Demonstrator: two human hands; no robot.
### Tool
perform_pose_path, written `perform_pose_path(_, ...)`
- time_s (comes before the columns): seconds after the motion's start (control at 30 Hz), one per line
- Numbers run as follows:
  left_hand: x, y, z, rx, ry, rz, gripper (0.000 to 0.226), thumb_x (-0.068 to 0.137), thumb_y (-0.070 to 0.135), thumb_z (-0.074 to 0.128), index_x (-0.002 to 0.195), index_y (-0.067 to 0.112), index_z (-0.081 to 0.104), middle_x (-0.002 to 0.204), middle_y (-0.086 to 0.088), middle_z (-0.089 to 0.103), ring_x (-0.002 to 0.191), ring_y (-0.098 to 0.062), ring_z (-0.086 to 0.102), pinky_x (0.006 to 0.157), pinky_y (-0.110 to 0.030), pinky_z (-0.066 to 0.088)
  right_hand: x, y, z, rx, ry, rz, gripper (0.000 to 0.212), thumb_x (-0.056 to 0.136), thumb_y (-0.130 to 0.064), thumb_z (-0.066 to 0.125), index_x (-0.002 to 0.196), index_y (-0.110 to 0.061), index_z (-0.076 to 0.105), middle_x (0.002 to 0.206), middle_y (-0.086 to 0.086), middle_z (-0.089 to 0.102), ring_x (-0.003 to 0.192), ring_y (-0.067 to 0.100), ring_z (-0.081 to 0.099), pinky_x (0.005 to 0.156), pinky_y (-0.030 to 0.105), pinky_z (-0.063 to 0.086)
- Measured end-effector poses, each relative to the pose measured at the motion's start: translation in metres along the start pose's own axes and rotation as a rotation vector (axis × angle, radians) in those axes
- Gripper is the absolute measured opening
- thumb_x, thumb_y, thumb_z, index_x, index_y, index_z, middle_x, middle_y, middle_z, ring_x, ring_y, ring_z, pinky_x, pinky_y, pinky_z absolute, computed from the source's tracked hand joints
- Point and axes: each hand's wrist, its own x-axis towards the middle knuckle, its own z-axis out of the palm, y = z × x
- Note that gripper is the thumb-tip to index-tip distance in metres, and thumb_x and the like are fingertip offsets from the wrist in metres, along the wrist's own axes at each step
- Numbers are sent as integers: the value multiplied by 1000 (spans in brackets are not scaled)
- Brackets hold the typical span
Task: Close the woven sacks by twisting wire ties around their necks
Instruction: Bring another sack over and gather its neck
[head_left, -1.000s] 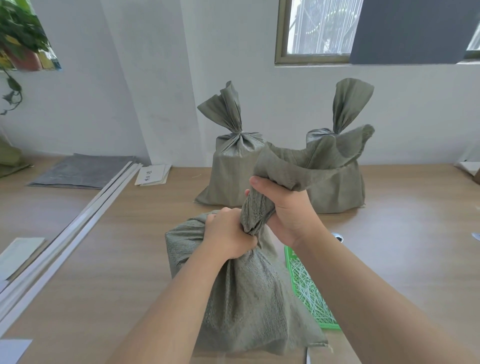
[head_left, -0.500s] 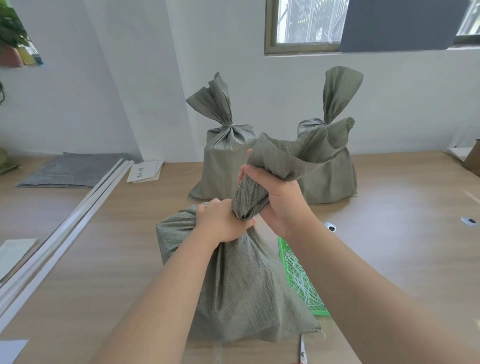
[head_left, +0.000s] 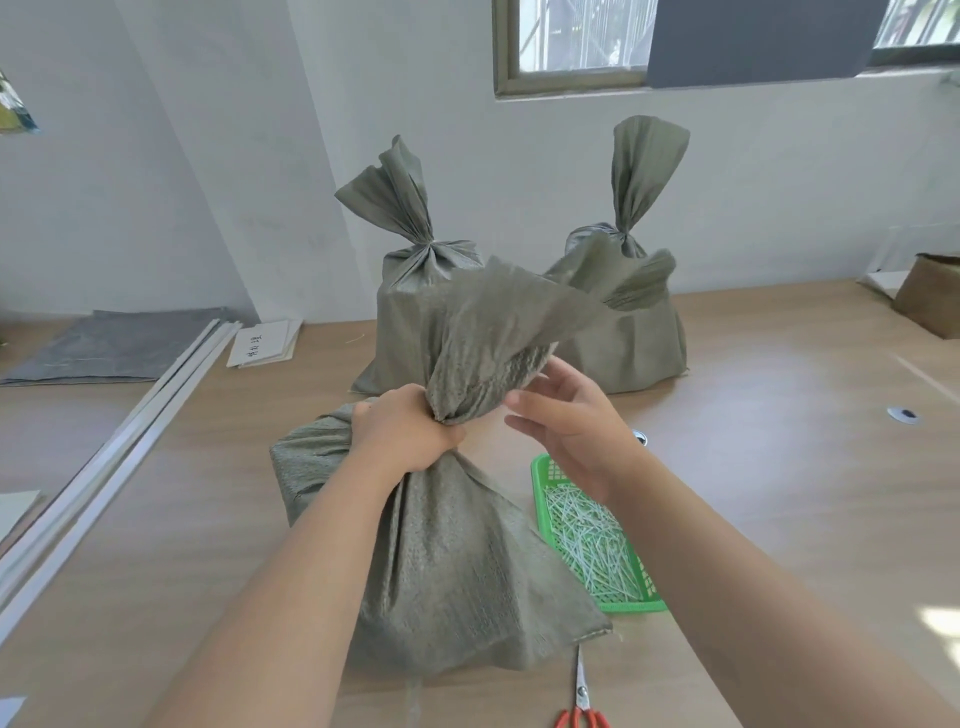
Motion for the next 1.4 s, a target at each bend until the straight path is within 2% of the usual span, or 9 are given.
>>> perform_pose_path(0.1,0,2,1,-56,25,-21,28,81,49,61,77,21,62,68,6,66,86,-23,64,93,-36,37,-6,8,-25,-70,91,45,55,73,-9,76,126,-12,58,111,5,69,96,15,65,89,36,46)
perform_pose_path(0.27,2,4,3,33,37,-21,39,81,58,54,97,26,69,90,5,73,99,-23,64,93,-38,34,-16,20,-68,-175,177,74,59,71,-16,79,126,-22,60,118,5,70,93,11,69,86,32,49)
perform_pose_path(0.37,4,6,7,149,43,-27,67,65,80,36,92,28,68,87,7,71,89,-22,61,87,-37,41,-23,29,-102,-249,244,110,58,71,-18,81,125,-25,61,118,5,70,96,12,70,85,31,51)
perform_pose_path(0.47,6,6,11,234,63,-36,63,73,83,42,88,28,68,87,5,72,90,-22,64,85,-37,42,-31,41,-139,-300,295,170,51,81,-9,79,127,-22,60,121,7,68,100,16,69,88,36,54)
perform_pose_path(0.7,1,15,10,333,85,-33,73,63,89,37,83,26,66,84,0,69,98,-26,66,83,-36,37,-52,72,-215,-401,443,332,50,83,3,73,130,-7,56,118,17,63,83,13,62,60,14,47)
perform_pose_path(0.8,-1,20,9,315,56,-52,68,55,90,32,70,28,56,71,3,55,89,-26,61,84,-37,38,-62,95,-244,-458,506,420,50,82,0,75,129,-8,58,118,17,64,84,14,62,62,19,45)
perform_pose_path(0.9,-2,22,10,292,83,-63,53,64,79,39,69,27,52,82,-3,67,88,-28,60,86,-38,39,-70,120,-265,-514,520,508,51,81,-3,76,128,-10,57,114,15,64,87,19,62,67,24,48)
perform_pose_path(1.0,-4,22,10,299,98,-65,60,55,79,33,70,26,54,82,-6,68,80,-25,53,86,-38,42,-75,143,-279,-665,517,593,52,79,-5,76,128,-11,58,109,10,63,92,23,64,78,34,53)
perform_pose_path(1.4,-11,28,9,258,81,-28,81,42,92,19,66,25,58,65,3,56,76,-24,52,80,-36,39,-82,207,-293,-1220,374,822,41,83,-14,58,124,-20,62,112,6,70,98,25,68,82,30,55)
